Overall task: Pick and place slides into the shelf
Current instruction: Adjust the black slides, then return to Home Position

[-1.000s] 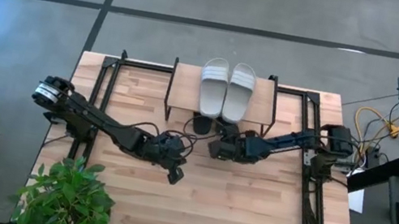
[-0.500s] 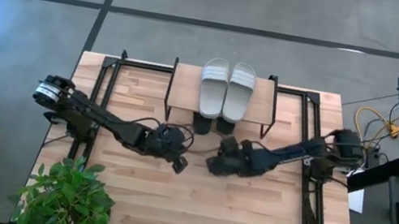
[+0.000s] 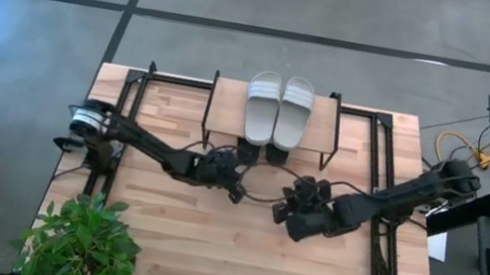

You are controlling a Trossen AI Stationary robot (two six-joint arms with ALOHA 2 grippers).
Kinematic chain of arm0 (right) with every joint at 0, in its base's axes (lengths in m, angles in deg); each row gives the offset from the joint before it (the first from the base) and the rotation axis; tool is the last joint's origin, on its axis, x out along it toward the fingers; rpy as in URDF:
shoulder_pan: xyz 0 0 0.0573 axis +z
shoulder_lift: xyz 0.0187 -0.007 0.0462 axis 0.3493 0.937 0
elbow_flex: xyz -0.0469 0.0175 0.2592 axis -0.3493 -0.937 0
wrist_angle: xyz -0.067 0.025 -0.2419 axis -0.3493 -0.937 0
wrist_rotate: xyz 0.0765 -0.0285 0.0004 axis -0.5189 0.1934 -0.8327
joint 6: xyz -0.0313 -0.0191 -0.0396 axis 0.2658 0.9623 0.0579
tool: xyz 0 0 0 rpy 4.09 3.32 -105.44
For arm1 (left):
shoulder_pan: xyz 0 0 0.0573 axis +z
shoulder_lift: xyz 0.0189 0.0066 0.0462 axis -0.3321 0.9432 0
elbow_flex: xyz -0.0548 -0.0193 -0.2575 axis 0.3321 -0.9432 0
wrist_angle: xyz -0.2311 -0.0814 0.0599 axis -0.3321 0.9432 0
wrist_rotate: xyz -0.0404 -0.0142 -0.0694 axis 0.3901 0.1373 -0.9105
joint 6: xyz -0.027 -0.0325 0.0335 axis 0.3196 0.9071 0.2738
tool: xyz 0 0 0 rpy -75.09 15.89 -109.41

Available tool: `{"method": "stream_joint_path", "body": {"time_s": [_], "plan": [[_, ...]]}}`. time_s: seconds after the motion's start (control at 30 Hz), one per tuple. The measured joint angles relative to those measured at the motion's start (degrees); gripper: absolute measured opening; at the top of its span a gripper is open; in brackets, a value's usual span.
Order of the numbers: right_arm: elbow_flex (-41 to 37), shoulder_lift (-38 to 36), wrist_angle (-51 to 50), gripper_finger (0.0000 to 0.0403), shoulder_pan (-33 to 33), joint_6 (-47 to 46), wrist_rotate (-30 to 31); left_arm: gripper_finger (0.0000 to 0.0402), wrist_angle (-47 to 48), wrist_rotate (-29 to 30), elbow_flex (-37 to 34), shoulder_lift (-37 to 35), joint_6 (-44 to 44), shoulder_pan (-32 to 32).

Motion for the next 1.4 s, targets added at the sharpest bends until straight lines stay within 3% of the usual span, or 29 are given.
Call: {"method": "stream_joint_path", "body": {"time_s": [0.43, 0.73, 0.93, 1.17, 1.27, 1.4], "plan": [[-0.06, -2.19, -3.46, 0.0008, 1.21, -0.61, 1.14, 0.0015, -7.94, 3.17, 3.09, 8.09, -5.75, 4.61], [-0.13, -2.33, -5.82, 0.0009, 1.21, -1.06, 1.03, 0.0015, -8.92, 3.21, 3.16, 8.10, -5.98, 6.70], [-0.13, -3.19, -9.59, 0.0009, 1.32, -3.26, -0.49, 0.0015, -3.26, -2.96, 2.17, 2.36, -5.56, 4.09], [-2.11, -5.29, -9.56, 0.0008, 1.32, -3.38, -11.23, 0.0015, 11.74, -7.52, 2.03, -10.03, -1.95, -3.23], [-3.72, -7.54, -3.08, 0.0008, 1.32, 1.06, -15.23, 0.0015, 12.02, -10.88, 1.97, -17.02, -0.75, -6.01], [-6.67, -13.12, 12.04, 0.0008, 1.05, 13.98, -21.07, 0.0015, 10.07, -14.85, 1.99, -26.12, 1.97, -6.84]]}}
